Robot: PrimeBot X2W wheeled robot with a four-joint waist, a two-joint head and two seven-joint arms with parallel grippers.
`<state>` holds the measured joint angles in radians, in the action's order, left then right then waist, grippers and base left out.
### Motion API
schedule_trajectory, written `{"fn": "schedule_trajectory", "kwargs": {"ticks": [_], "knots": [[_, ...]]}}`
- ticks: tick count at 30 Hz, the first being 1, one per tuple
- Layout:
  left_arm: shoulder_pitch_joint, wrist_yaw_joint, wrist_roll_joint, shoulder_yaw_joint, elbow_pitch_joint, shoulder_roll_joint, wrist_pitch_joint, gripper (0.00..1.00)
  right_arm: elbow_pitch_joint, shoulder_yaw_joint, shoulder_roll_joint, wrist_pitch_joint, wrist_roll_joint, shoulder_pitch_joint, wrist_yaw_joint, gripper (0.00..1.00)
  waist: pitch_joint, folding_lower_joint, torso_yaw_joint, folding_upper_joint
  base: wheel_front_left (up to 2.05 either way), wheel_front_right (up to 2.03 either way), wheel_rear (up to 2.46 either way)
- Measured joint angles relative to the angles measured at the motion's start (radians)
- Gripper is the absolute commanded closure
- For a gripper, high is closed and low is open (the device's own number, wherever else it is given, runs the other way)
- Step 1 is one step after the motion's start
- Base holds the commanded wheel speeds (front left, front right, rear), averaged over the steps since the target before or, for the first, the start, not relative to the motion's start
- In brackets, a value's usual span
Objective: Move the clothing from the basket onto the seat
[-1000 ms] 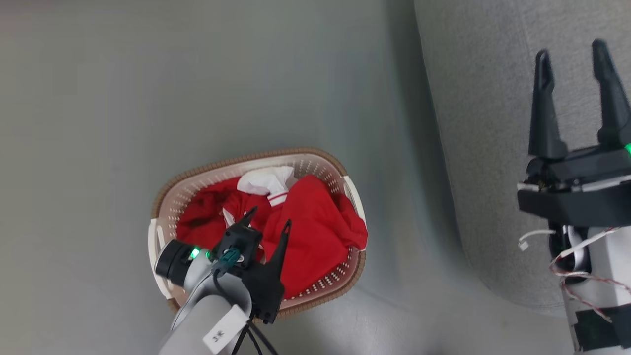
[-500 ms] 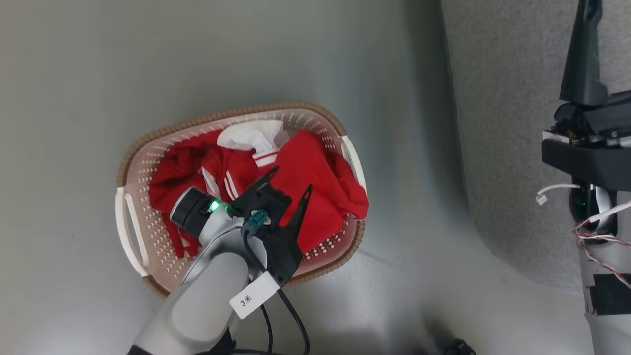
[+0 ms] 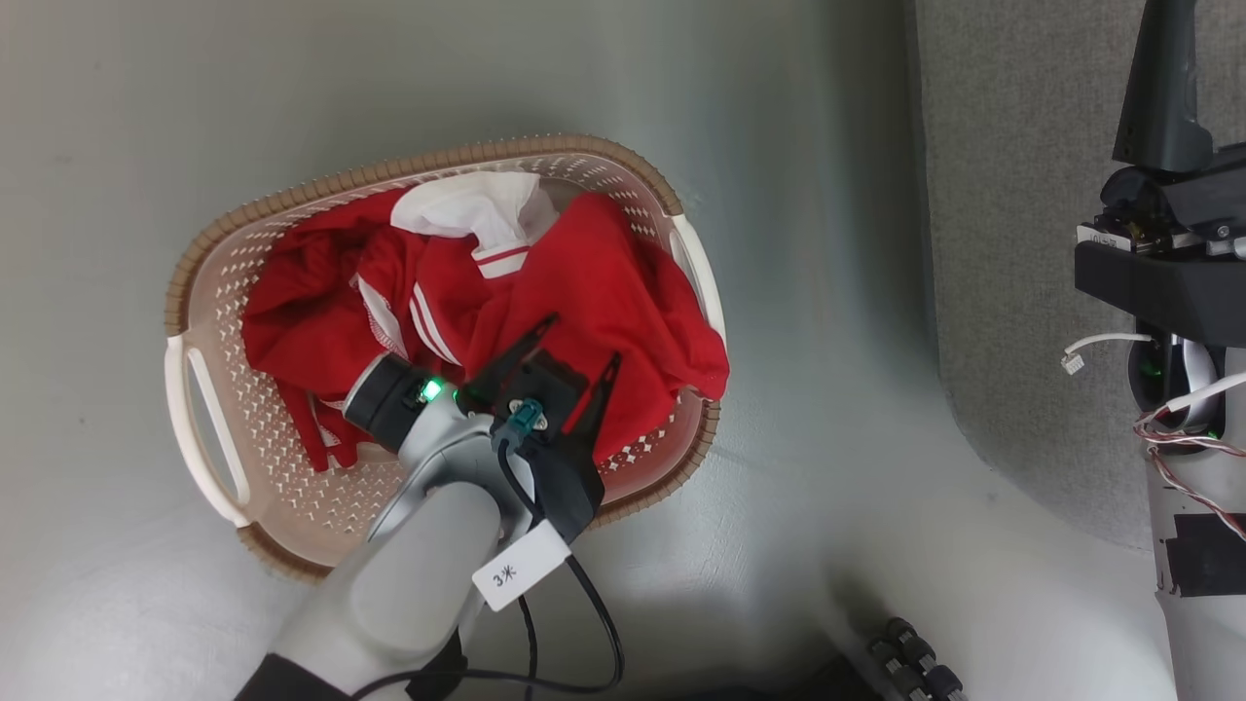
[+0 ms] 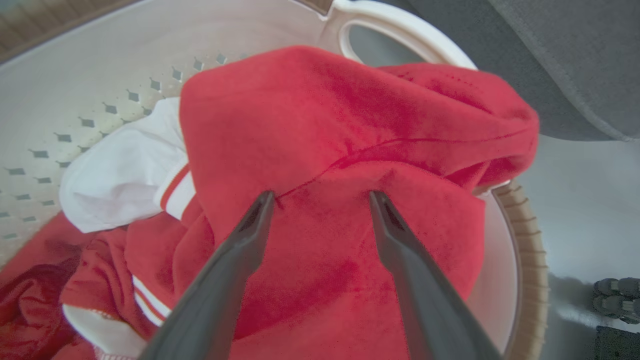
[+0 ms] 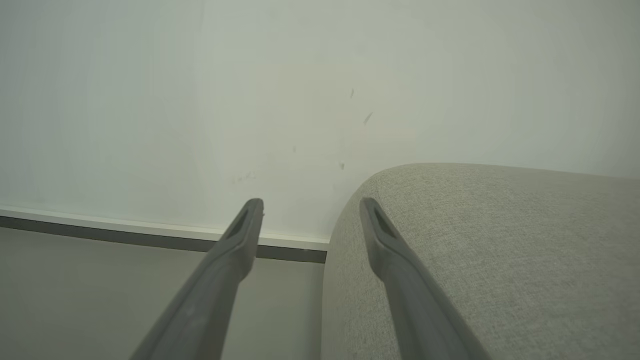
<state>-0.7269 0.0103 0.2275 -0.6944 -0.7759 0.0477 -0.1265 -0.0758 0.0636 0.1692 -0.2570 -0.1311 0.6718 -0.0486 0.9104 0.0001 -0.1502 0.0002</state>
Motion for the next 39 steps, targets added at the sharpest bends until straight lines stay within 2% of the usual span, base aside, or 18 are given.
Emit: {"fn": "schedule_trajectory", "kwargs": {"ticks": [7,12,24,25,27,37,39], "knots": [[-0.043,0.055,0.010,-0.011,-0.045,0.000,-0.009,0.00,-0.001,0.002,0.001,0.000,0.005,0.002,0.000,0.00,0.014,0.0000,-0.009,-0.0001,0.00,0.00,0.00],[-0.065,0.079,0.025,-0.009,-0.079,-0.001,-0.009,0.00,-0.006,0.001,0.003,0.000,0.008,0.002,0.000,0.00,0.024,0.0000,-0.012,-0.0002,0.00,0.00,0.00],[-0.086,0.104,0.094,-0.019,-0.123,-0.001,-0.006,0.00,-0.006,0.006,0.005,0.000,0.014,0.002,-0.004,0.00,0.035,0.0000,-0.014,-0.0002,0.00,0.00,0.00],[-0.087,0.104,0.100,-0.020,-0.125,0.000,-0.005,0.21,-0.006,0.007,0.004,0.000,0.014,0.002,-0.004,0.00,0.036,0.0000,-0.014,-0.0002,0.00,0.00,0.00],[-0.087,0.104,0.111,-0.028,-0.131,0.000,0.002,1.00,-0.004,0.008,0.003,0.000,0.015,0.003,-0.004,0.00,0.037,0.0000,-0.015,-0.0002,0.00,0.00,0.00],[-0.087,0.105,0.163,-0.077,-0.119,0.000,-0.004,1.00,0.024,0.006,0.003,0.000,0.014,0.005,-0.006,0.00,0.025,0.0000,-0.017,-0.0002,0.00,0.00,0.00],[-0.087,0.105,0.205,-0.086,-0.097,0.000,-0.025,1.00,0.039,0.006,0.001,0.000,0.014,0.005,-0.008,0.00,0.011,0.0000,-0.014,-0.0002,0.00,0.00,0.00]]}}
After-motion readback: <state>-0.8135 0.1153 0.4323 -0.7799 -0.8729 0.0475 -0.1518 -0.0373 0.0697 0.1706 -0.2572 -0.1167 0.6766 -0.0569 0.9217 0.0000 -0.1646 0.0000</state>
